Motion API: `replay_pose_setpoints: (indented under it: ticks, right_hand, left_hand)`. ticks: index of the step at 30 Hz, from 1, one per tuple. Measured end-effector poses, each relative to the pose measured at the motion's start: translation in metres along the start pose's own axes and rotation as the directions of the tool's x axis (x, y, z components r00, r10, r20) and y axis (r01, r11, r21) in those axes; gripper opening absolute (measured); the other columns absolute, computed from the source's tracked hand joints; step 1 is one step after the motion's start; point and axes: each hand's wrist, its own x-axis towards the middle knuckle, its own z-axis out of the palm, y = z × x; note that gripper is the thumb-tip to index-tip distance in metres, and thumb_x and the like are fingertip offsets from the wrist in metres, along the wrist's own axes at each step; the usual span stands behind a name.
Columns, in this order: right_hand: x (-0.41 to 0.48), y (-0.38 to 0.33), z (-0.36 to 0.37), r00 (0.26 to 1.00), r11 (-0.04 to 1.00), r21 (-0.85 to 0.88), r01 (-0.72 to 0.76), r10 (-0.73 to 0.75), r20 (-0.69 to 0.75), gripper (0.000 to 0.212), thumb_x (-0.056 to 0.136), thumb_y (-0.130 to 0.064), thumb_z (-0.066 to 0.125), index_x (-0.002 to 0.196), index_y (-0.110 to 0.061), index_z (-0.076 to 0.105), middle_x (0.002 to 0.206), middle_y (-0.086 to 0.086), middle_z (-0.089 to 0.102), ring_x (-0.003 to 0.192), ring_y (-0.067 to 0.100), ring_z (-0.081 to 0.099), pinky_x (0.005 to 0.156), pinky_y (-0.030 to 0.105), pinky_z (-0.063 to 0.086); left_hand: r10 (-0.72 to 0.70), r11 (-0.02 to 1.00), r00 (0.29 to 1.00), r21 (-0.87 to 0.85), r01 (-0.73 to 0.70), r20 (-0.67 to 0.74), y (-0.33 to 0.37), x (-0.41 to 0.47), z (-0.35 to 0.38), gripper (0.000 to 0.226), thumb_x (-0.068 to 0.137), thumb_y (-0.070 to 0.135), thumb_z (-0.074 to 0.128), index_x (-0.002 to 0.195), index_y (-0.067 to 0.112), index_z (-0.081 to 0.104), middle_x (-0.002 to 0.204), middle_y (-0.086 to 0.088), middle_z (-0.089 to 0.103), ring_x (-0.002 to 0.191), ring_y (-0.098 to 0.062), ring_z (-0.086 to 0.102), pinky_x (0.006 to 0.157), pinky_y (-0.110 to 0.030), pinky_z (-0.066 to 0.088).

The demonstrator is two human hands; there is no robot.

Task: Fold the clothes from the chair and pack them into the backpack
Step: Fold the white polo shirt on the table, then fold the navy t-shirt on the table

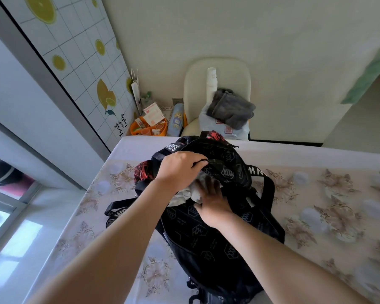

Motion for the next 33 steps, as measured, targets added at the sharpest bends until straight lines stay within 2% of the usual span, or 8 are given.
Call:
replay_pose_setpoints:
  ticks: [2, 5, 9, 11, 14, 22, 29, 33]
  right_hand:
    - [-0.023, 0.008, -0.016, 0.999, 0.998, 0.066, 0.025, -0.023, -0.025, 0.069, 0.1, -0.045, 0.047, 0.157, -0.034, 0.012, 0.166, 0.007, 0.011, 0.149, 0.034, 0.019, 0.111, 0.05, 0.035]
    - [-0.061, 0.029, -0.043, 0.995, 0.986, 0.158, 0.052, -0.038, -0.095, 0.04, 0.099, -0.044, 0.046, 0.134, -0.027, 0.054, 0.137, -0.001, 0.056, 0.115, 0.022, 0.059, 0.09, 0.038, 0.051]
    - [-0.115, 0.073, -0.084, 0.995, 0.981, 0.193, -0.003, 0.022, -0.1, 0.032, 0.103, -0.043, 0.038, 0.115, -0.03, 0.065, 0.087, -0.017, 0.062, 0.064, 0.004, 0.056, 0.059, 0.025, 0.046]
    - [-0.141, 0.103, -0.099, 0.99, 0.984, 0.174, -0.049, 0.071, -0.123, 0.033, 0.104, -0.042, 0.036, 0.11, -0.03, 0.066, 0.083, -0.016, 0.062, 0.069, 0.004, 0.059, 0.064, 0.026, 0.048]
    - [-0.186, 0.161, -0.117, 0.973, 0.978, 0.172, -0.119, 0.149, -0.174, 0.035, 0.103, -0.038, 0.034, 0.108, -0.028, 0.068, 0.103, -0.011, 0.07, 0.09, 0.012, 0.066, 0.08, 0.031, 0.054]
    - [-0.356, 0.387, -0.132, 0.876, 0.878, 0.289, -0.383, 0.444, -0.187, 0.029, 0.1, -0.043, 0.042, 0.114, -0.034, 0.067, 0.121, -0.012, 0.064, 0.11, 0.012, 0.06, 0.092, 0.028, 0.047]
    - [-0.558, 0.572, -0.125, 0.708, 0.71, 0.324, -0.626, 0.691, -0.146, 0.022, 0.096, -0.026, 0.052, 0.105, -0.022, 0.072, 0.111, -0.002, 0.072, 0.101, 0.02, 0.067, 0.082, 0.029, 0.049]
    - [-0.682, 0.635, -0.107, 0.552, 0.572, 0.365, -0.734, 0.816, -0.171, 0.026, 0.096, -0.029, 0.048, 0.108, -0.025, 0.071, 0.114, -0.008, 0.071, 0.106, 0.018, 0.065, 0.087, 0.034, 0.052]
  left_hand:
    - [-0.033, 0.999, 0.996, -0.008, 0.034, 0.084, 0.008, -0.001, 0.001, 0.025, 0.098, 0.036, 0.053, 0.116, 0.034, 0.07, 0.117, 0.014, 0.069, 0.109, -0.008, 0.061, 0.086, -0.027, 0.051]
    - [-0.042, 0.999, 0.979, 0.017, 0.039, 0.2, 0.028, -0.004, 0.01, 0.032, 0.093, 0.032, 0.052, 0.122, 0.035, 0.066, 0.125, 0.012, 0.064, 0.113, -0.011, 0.057, 0.091, -0.03, 0.049]
    - [-0.008, 1.0, 0.966, -0.012, 0.011, 0.257, 0.08, -0.009, 0.03, 0.038, 0.091, 0.033, 0.051, 0.128, 0.033, 0.061, 0.134, 0.01, 0.057, 0.126, -0.013, 0.046, 0.104, -0.034, 0.04]
    - [0.038, 0.999, 0.96, -0.037, -0.029, 0.277, 0.117, -0.01, 0.045, 0.038, 0.092, 0.032, 0.05, 0.129, 0.032, 0.061, 0.133, 0.009, 0.057, 0.126, -0.014, 0.045, 0.105, -0.034, 0.039]
    - [0.079, 0.994, 0.945, -0.092, -0.052, 0.318, 0.184, -0.009, 0.072, 0.035, 0.093, 0.031, 0.049, 0.125, 0.03, 0.063, 0.126, 0.007, 0.061, 0.121, -0.017, 0.051, 0.098, -0.034, 0.046]
    - [0.164, 0.978, 0.869, -0.194, -0.08, 0.466, 0.421, -0.022, 0.19, 0.033, 0.094, 0.033, 0.048, 0.123, 0.038, 0.062, 0.125, 0.012, 0.064, 0.11, -0.014, 0.061, 0.083, -0.023, 0.045]
    - [0.371, 0.927, 0.709, -0.289, -0.24, 0.6, 0.659, -0.07, 0.305, 0.029, 0.094, 0.036, 0.049, 0.118, 0.038, 0.065, 0.124, 0.011, 0.064, 0.107, -0.018, 0.063, 0.091, -0.026, 0.048]
    - [0.522, 0.85, 0.536, -0.356, -0.387, 0.663, 0.774, -0.107, 0.357, 0.03, 0.095, 0.034, 0.051, 0.122, 0.032, 0.065, 0.129, 0.007, 0.064, 0.119, -0.018, 0.058, 0.098, -0.026, 0.042]
